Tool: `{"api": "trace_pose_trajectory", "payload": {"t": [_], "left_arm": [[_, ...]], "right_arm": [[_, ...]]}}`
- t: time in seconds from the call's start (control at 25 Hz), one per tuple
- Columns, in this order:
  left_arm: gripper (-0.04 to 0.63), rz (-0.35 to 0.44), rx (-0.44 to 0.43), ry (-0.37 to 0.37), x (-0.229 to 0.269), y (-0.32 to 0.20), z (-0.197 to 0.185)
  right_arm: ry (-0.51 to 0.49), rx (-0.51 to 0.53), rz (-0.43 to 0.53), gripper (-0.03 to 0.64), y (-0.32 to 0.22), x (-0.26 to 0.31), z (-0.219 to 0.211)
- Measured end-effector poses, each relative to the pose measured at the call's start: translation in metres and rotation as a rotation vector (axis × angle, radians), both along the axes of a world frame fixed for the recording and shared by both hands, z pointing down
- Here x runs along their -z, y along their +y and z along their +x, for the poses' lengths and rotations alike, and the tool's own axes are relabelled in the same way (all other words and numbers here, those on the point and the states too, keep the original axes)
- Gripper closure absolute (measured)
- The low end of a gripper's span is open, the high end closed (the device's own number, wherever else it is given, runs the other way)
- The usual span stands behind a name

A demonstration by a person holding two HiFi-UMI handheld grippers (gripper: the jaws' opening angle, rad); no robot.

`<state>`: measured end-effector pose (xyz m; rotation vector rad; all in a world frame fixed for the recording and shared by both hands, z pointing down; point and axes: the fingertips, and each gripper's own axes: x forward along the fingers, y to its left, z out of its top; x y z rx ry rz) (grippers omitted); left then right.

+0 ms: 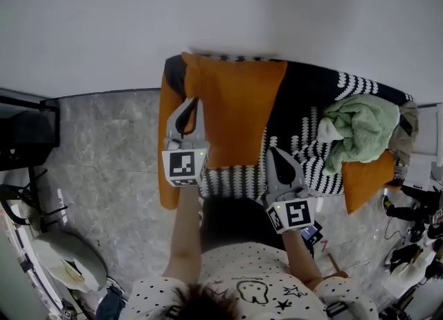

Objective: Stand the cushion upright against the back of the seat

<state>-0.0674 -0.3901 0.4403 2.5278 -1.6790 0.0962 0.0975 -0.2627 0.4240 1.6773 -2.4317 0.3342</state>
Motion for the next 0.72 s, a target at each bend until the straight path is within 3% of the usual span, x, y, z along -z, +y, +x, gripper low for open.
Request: {"api": "trace_pose_trajectory", "payload": {"t": [0.4,0.72], "left_arm": [[0.595,0.063,-0.006,0.028,0.074,0.048,-0.002],[0.597,0.099,-0.057,0.063,0.126,0.086,0.024]], "right_arm": [[0.000,0.040,0.041,0.618,0.005,0.029,-0.015],[-0.031,0.067,0.064,0.620,0.009,0.050,-0.017]]}}
